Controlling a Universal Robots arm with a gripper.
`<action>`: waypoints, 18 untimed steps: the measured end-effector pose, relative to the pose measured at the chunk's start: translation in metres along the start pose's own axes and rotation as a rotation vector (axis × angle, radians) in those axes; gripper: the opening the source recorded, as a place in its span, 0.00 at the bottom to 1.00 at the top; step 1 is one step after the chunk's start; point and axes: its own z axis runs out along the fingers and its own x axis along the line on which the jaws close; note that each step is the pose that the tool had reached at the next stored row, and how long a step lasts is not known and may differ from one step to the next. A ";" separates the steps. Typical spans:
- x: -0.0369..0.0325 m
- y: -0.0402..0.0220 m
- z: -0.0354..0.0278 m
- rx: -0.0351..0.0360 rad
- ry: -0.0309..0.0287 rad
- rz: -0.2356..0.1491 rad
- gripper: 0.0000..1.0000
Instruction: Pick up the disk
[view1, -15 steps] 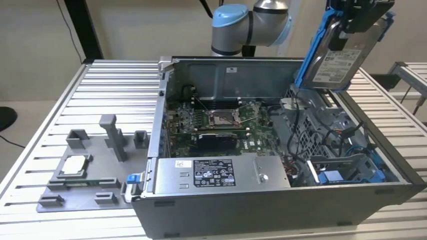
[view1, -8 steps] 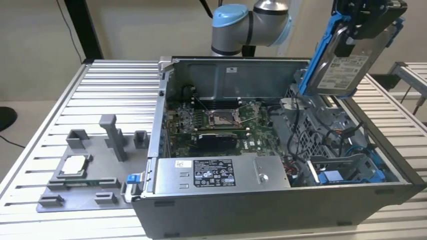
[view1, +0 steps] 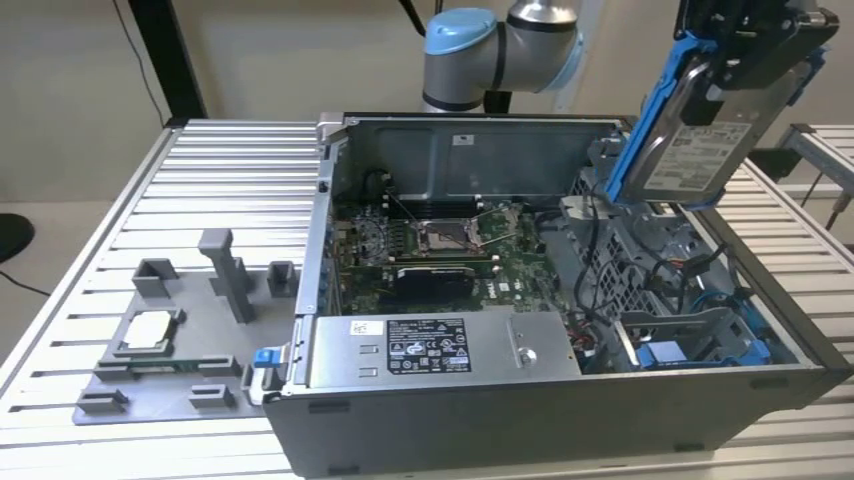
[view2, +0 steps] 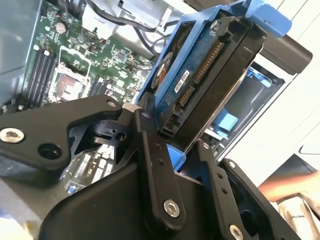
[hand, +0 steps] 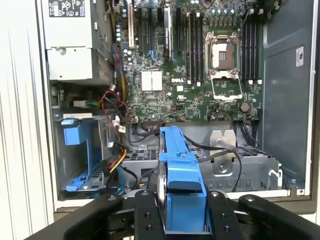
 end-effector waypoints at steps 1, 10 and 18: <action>0.0027 -0.0003 -0.0002 0.0000 0.0000 0.000 0.00; 0.0272 -0.0027 -0.0049 0.0000 0.0001 -0.001 0.00; 0.0539 -0.0046 -0.0086 -0.0001 0.0001 -0.002 0.00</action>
